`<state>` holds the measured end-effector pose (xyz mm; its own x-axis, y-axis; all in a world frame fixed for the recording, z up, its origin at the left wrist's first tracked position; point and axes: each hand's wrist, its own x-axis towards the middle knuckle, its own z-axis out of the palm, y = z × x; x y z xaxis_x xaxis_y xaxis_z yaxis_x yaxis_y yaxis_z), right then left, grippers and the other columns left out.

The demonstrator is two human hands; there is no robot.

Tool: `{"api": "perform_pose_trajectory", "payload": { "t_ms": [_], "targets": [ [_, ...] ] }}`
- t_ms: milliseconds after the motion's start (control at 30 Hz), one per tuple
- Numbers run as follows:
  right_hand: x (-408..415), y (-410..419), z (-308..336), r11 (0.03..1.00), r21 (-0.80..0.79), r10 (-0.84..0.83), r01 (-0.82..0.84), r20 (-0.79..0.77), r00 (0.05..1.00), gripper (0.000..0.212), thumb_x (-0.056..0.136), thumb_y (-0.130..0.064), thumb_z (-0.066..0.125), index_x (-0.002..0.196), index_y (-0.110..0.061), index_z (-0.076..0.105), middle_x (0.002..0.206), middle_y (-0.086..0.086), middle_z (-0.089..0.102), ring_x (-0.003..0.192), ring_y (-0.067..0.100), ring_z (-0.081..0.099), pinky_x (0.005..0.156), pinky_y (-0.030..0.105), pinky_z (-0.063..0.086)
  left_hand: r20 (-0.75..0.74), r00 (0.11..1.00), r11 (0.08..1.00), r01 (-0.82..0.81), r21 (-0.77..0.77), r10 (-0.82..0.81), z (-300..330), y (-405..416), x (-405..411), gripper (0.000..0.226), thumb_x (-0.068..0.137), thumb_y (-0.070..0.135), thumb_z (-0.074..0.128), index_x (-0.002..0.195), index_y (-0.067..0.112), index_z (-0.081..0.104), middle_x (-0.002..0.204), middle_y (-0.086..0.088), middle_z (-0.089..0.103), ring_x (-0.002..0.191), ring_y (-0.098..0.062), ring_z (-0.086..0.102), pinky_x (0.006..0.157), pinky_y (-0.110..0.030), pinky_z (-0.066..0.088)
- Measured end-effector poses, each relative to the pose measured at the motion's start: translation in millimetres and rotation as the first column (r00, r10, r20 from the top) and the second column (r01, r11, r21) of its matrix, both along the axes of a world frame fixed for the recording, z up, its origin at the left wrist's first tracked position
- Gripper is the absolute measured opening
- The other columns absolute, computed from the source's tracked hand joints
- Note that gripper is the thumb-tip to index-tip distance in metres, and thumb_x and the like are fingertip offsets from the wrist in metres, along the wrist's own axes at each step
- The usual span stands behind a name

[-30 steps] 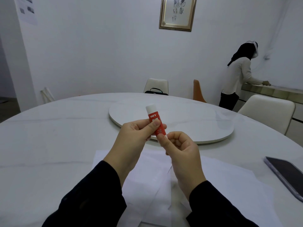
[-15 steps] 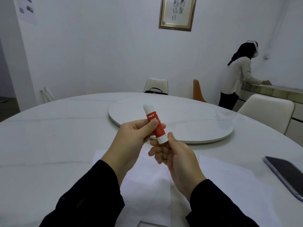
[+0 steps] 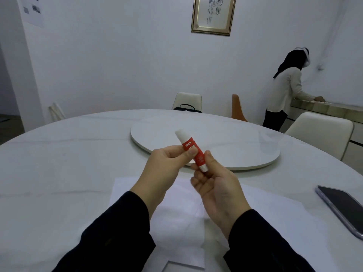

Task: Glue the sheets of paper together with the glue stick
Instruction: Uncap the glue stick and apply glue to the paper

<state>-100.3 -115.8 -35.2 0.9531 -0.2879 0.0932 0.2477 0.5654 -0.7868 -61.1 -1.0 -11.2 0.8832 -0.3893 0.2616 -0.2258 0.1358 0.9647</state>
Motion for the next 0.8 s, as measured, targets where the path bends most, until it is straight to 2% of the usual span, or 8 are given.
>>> {"api": "perform_pose_trajectory", "payload": {
  "t_ms": [67,100,200,267,500,600,700,800],
  "targets": [
    [1.0,-10.1,6.1,0.978,0.190,-0.096,0.088,0.034,0.995,0.019,0.079,-0.026,0.070,0.072,-0.008,0.068,0.056,0.007,0.059,0.041,0.009,0.049,0.041,0.018,0.045,0.019,0.996,0.970,-0.090,0.226,0.088,0.8,13.1,11.4,0.050,0.065,0.055,0.069,0.105,0.025,0.068,0.105,0.011,0.070,0.105,-0.004,0.061,0.079,-0.017,0.040],
    [1.1,-17.5,8.6,0.954,0.268,-0.149,0.134,0.036,0.988,0.018,0.081,-0.024,0.069,0.074,-0.008,0.064,0.054,0.007,0.058,0.040,0.008,0.047,0.040,0.017,0.044,0.054,0.982,0.873,-0.188,0.449,0.183,-1.3,22.7,18.3,0.063,0.063,0.060,0.070,0.115,0.025,0.061,0.114,0.009,0.063,0.112,-0.011,0.056,0.081,-0.022,0.042],
    [0.9,-37.3,10.8,0.908,0.355,-0.244,0.223,0.014,0.970,0.018,0.085,-0.028,0.067,0.080,-0.012,0.061,0.056,0.005,0.059,0.039,0.008,0.046,0.041,0.017,0.044,0.195,0.950,0.233,-0.252,0.939,0.245,-13.5,44.0,25.9,0.088,0.057,0.066,0.073,0.124,0.015,0.047,0.128,-0.006,0.050,0.119,-0.027,0.045,0.094,-0.036,0.044],
    [1.2,-43.8,9.0,0.900,0.350,-0.270,0.260,-0.019,0.963,0.018,0.086,-0.029,0.067,0.082,-0.013,0.062,0.056,0.005,0.059,0.039,0.009,0.046,0.042,0.017,0.044,0.171,0.965,0.126,-0.198,0.972,0.197,-21.2,42.9,25.4,0.084,0.056,0.061,0.077,0.119,0.013,0.047,0.125,-0.008,0.048,0.116,-0.028,0.044,0.094,-0.036,0.043],
    [1.5,-53.4,8.6,0.891,0.357,-0.294,0.282,-0.020,0.956,0.020,0.084,-0.032,0.068,0.087,-0.012,0.063,0.053,0.003,0.061,0.040,0.009,0.048,0.043,0.016,0.045,0.228,0.951,0.211,-0.272,0.939,0.210,-29.4,43.1,38.0,0.049,0.077,0.033,0.071,0.114,0.010,0.049,0.122,-0.011,0.051,0.112,-0.029,0.050,0.084,-0.032,0.044],
    [1.3,-57.6,9.3,0.885,0.367,-0.303,0.288,-0.018,0.953,0.021,0.083,-0.032,0.069,0.089,-0.012,0.063,0.054,0.002,0.060,0.041,0.009,0.048,0.045,0.017,0.045,0.322,0.916,0.431,-0.398,0.810,0.241,-33.6,45.5,44.1,0.005,0.087,0.013,0.053,0.090,0.011,0.057,0.104,-0.010,0.061,0.093,-0.027,0.057,0.072,-0.030,0.044],
    [0.7,-62.2,10.2,0.865,0.427,-0.295,0.262,0.012,0.955,0.022,0.082,-0.030,0.070,0.091,-0.012,0.061,0.057,0.002,0.059,0.044,0.010,0.049,0.049,0.018,0.046,0.398,0.873,0.653,-0.479,0.586,0.283,-24.1,47.3,48.2,0.027,0.090,0.008,0.047,0.071,0.027,0.054,0.079,0.003,0.061,0.070,-0.017,0.054,0.056,-0.021,0.038],
    [-0.7,-66.4,11.8,0.846,0.484,-0.287,0.222,0.063,0.956,0.022,0.080,-0.023,0.071,0.095,-0.010,0.061,0.062,0.003,0.058,0.047,0.010,0.051,0.050,0.019,0.047,0.520,0.821,0.749,-0.494,0.441,0.235,-12.2,42.8,52.2,0.033,0.092,0.010,0.046,0.067,0.032,0.053,0.067,0.016,0.057,0.069,-0.008,0.051,0.067,-0.017,0.040]
  ]
}}
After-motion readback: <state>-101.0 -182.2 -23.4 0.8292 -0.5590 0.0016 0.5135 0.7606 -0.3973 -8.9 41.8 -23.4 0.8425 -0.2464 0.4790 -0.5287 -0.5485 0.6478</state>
